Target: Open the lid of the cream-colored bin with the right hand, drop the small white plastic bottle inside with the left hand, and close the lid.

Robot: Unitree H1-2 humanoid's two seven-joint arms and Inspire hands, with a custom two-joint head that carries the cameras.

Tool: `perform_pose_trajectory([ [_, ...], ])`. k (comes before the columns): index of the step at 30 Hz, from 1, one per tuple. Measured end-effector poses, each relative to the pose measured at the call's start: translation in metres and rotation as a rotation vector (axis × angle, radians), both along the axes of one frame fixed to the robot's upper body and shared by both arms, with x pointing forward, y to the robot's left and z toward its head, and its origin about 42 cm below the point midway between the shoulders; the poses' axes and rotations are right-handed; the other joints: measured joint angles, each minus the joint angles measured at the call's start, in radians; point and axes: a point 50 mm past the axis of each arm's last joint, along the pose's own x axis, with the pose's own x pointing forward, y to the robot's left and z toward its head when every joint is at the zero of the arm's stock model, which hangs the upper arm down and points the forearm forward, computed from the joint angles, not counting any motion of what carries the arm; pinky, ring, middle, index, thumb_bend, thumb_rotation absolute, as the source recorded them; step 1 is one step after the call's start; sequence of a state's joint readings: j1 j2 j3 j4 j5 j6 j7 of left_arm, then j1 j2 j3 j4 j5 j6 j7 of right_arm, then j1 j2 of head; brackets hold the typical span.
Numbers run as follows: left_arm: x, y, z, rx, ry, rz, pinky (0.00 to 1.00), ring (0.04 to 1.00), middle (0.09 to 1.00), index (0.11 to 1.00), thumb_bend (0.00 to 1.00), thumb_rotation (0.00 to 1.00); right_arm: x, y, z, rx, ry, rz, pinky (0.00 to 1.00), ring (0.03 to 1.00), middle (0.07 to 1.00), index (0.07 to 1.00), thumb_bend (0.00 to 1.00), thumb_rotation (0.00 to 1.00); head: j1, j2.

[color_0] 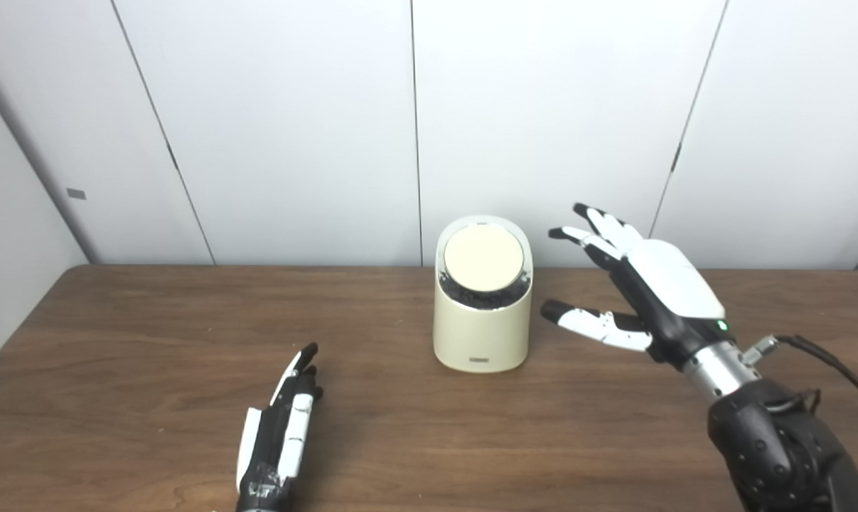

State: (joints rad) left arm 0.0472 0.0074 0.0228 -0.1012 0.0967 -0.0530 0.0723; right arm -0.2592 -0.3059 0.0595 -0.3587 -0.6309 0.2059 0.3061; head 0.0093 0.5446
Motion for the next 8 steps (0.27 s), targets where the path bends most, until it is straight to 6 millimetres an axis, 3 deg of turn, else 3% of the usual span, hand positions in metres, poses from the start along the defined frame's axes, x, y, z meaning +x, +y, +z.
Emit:
perform_pose_trajectory([
  [8,-0.001,0.006,-0.001,-0.021,0.001,-0.01,0.9,0.947,0.969,0.954,0.63,1.0,-0.018,-0.056,-0.058,0.434,0.255,-0.083,1.0,1.0,1.0,0.997,0.63,1.0,-0.012,0.009],
])
